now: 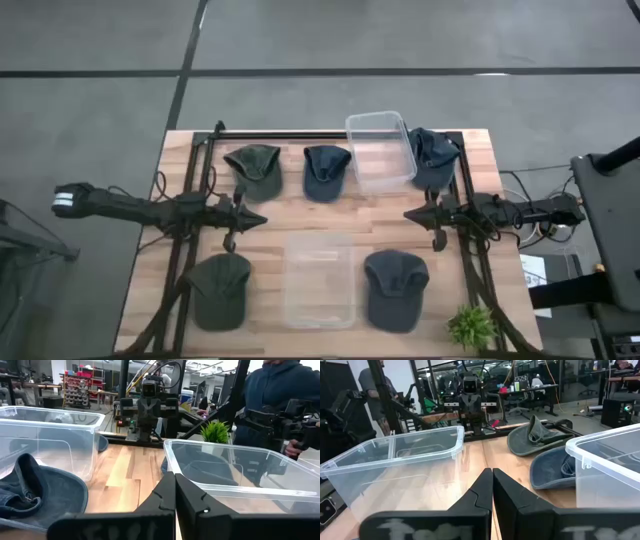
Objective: Pick & Place hat
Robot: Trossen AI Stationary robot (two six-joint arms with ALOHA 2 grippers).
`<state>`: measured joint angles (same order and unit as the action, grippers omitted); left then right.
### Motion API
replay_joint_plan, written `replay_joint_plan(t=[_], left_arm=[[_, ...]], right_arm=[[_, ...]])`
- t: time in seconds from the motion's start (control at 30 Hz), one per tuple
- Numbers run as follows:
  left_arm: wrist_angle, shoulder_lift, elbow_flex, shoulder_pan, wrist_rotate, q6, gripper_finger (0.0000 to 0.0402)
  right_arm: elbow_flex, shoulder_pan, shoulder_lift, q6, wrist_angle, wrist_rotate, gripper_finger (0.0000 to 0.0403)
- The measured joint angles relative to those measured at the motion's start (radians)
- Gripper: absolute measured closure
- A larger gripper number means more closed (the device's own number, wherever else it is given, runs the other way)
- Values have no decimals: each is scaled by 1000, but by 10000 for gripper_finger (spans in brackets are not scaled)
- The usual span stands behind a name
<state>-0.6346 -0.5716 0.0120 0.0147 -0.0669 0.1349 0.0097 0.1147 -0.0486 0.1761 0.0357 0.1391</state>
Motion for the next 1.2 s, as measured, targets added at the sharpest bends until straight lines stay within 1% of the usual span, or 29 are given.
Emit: replay_joint_plan(t=[0.27,0.53,0.73,0.83,0.97,1.07,1.13,1.2], left_arm=[[0,0,0,0,0,0,401],[0,0,0,0,0,-5,401],[0,0,0,0,14,1,401],[0,0,0,0,16,81,401],[-4,0,0,0,16,225,401],[-45,0,0,0,19,418,401],[-58,0,0,0,25,560,401],[-58,0,0,0,28,656,401]], right_arm=[[0,0,0,10,0,0,394],[0,0,0,108,0,0,394],[0,0,0,140,16,0,394],[0,0,0,259,51,5,394],[0,0,0,507,60,76,394],[0,0,0,701,60,149,394],[0,0,0,755,61,204,394],[0,0,0,785,83,245,394]])
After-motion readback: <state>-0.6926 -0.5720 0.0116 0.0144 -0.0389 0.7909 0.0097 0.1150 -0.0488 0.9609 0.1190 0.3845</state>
